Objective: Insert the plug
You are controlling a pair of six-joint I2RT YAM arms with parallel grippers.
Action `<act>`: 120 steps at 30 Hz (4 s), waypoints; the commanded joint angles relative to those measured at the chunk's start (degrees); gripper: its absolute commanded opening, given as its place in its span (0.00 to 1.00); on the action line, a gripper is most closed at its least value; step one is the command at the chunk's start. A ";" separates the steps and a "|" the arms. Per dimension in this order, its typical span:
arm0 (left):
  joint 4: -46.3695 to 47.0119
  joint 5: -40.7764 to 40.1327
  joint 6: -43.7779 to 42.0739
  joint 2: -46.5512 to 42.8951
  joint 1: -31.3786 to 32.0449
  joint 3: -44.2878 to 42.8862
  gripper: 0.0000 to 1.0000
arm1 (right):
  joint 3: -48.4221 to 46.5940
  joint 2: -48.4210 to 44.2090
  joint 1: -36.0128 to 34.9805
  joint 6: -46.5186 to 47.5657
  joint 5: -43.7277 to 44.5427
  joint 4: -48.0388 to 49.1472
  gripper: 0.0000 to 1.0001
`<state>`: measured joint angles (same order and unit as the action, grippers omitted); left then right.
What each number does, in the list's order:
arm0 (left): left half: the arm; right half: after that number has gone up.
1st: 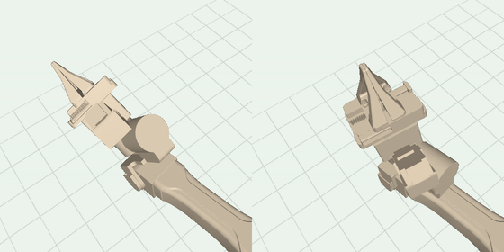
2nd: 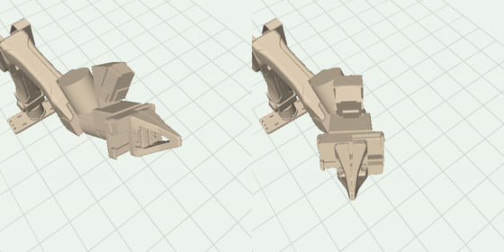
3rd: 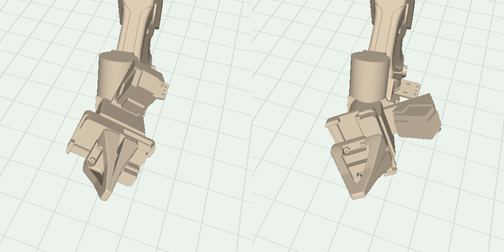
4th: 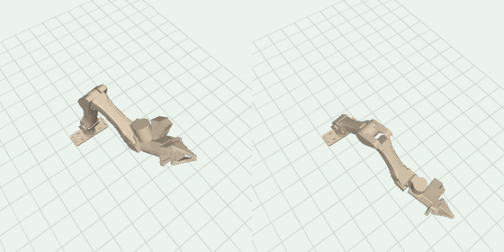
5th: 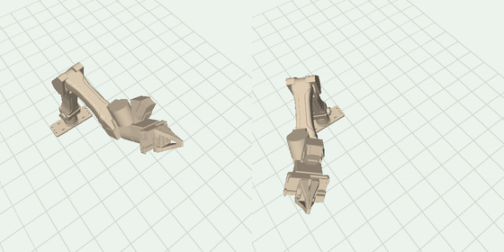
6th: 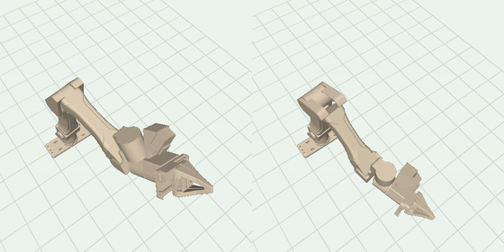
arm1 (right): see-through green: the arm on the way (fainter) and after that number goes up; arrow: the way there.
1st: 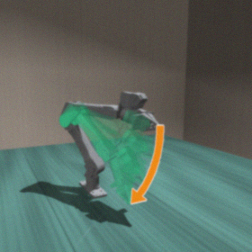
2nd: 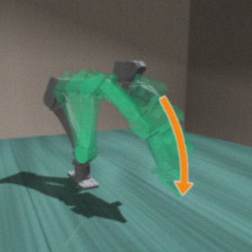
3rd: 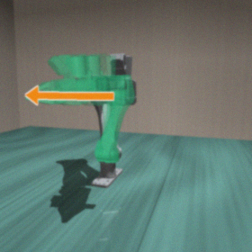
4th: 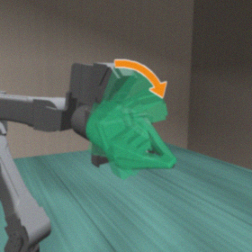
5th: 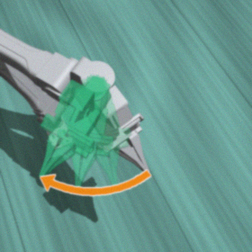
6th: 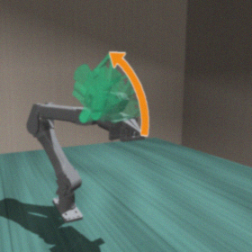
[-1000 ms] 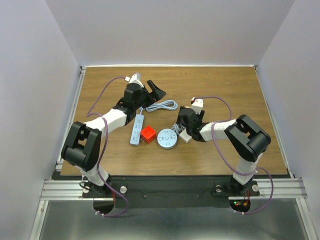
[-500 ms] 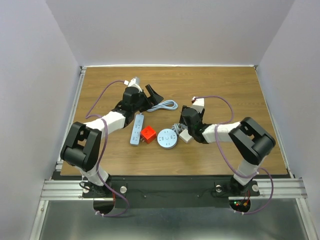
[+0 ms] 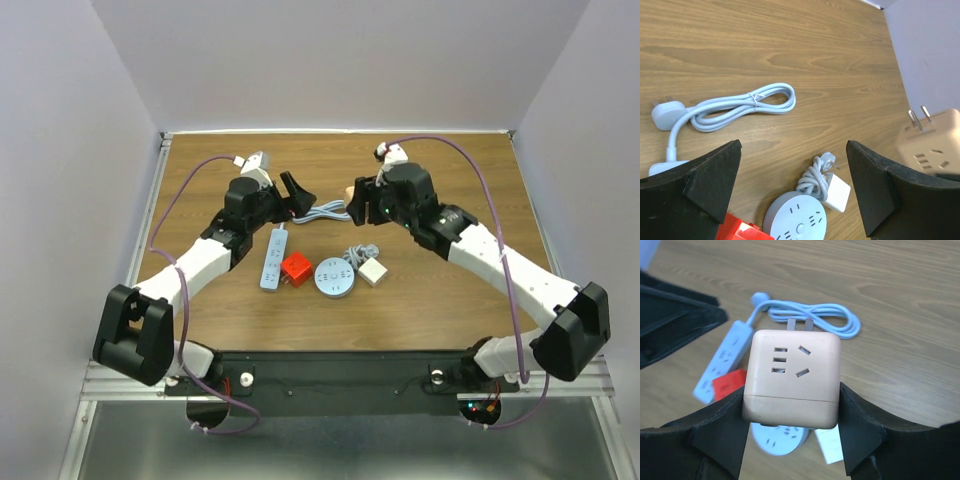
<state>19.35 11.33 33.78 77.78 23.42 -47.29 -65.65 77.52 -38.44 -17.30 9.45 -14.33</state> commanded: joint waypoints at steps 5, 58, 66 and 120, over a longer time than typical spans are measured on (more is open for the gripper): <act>1.47 4.84 -4.77 -4.38 -0.04 4.22 0.97 | -18.09 7.28 1.52 0.95 -24.29 -25.82 0.04; 0.86 9.50 -8.03 -0.61 1.72 4.57 0.96 | -26.64 34.81 6.00 2.71 -39.95 -55.11 0.05; 0.77 9.76 -8.03 -0.61 1.89 4.66 0.96 | -27.68 36.21 6.00 2.97 -39.51 -54.93 0.04; -2.04 8.53 -9.96 3.43 4.27 2.29 0.96 | -34.02 40.44 5.92 2.71 -36.96 -56.95 0.04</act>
<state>16.82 20.21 25.02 81.71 27.33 -42.26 -100.40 118.63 -32.53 -15.00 -28.03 -71.09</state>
